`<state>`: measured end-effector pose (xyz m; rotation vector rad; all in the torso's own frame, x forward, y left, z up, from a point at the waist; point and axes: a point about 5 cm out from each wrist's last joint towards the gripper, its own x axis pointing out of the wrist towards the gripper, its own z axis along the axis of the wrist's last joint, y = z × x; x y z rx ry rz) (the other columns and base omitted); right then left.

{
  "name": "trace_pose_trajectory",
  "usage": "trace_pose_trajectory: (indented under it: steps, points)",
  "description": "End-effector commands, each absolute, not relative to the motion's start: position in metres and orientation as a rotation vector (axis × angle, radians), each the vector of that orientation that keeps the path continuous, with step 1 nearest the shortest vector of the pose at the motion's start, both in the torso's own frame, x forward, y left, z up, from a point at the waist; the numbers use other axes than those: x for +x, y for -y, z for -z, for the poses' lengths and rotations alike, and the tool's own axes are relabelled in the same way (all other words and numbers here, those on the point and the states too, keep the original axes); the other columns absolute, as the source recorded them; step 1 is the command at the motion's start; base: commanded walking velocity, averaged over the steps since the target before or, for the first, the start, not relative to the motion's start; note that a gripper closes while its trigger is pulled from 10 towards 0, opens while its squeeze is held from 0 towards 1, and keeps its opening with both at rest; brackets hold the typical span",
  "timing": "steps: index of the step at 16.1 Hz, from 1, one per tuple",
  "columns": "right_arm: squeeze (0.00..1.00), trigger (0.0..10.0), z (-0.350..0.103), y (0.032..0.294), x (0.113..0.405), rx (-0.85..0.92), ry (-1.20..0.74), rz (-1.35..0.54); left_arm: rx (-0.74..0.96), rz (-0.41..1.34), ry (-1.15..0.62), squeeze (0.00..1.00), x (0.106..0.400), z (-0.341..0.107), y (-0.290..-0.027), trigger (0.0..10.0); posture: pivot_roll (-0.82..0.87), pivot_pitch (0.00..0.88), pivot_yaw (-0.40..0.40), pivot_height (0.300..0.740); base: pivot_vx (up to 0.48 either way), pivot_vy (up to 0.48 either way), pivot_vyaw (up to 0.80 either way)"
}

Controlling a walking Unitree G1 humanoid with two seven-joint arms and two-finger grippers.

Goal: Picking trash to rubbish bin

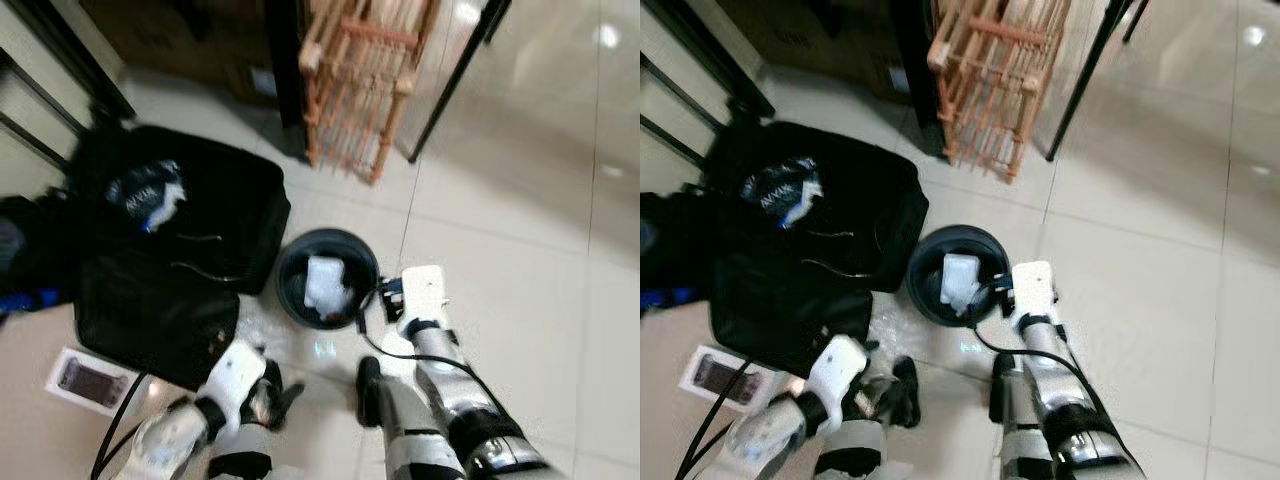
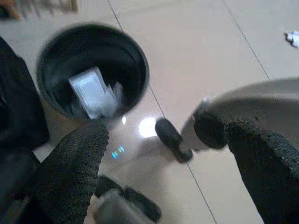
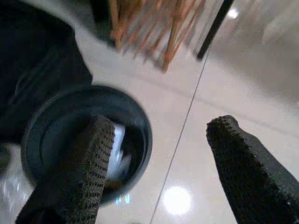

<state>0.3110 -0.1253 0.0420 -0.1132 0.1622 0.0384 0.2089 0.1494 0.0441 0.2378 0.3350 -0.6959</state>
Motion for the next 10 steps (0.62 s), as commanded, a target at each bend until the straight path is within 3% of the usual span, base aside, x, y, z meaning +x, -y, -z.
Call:
trace_pose_trajectory:
  steps: [1, 5, 10]
  points:
    - [0.0, 10.0, -0.034, 0.133, 0.301, -0.094, -0.198, -0.006, 0.238, 0.675, -0.37, 0.0, 0.204, -0.036, -0.154, 10.0, 0.11, 0.276, 0.04, 0.74, 0.0, 0.0, 0.0]
    - [0.0, 10.0, -0.058, 0.149, 0.291, -0.128, -0.11, 0.011, 0.252, 0.616, -0.29, 0.0, 0.223, -0.053, -0.151, 10.0, 0.09, 0.204, 0.081, 0.74, 0.0, 0.0, 0.0]
    - [0.0, 10.0, -0.104, 0.157, 0.268, -0.16, -0.01, 0.053, 0.235, 0.471, -0.154, 0.0, 0.273, -0.074, -0.144, 10.0, -0.02, 0.091, 0.079, 0.74, 0.0, 0.0, 0.0]
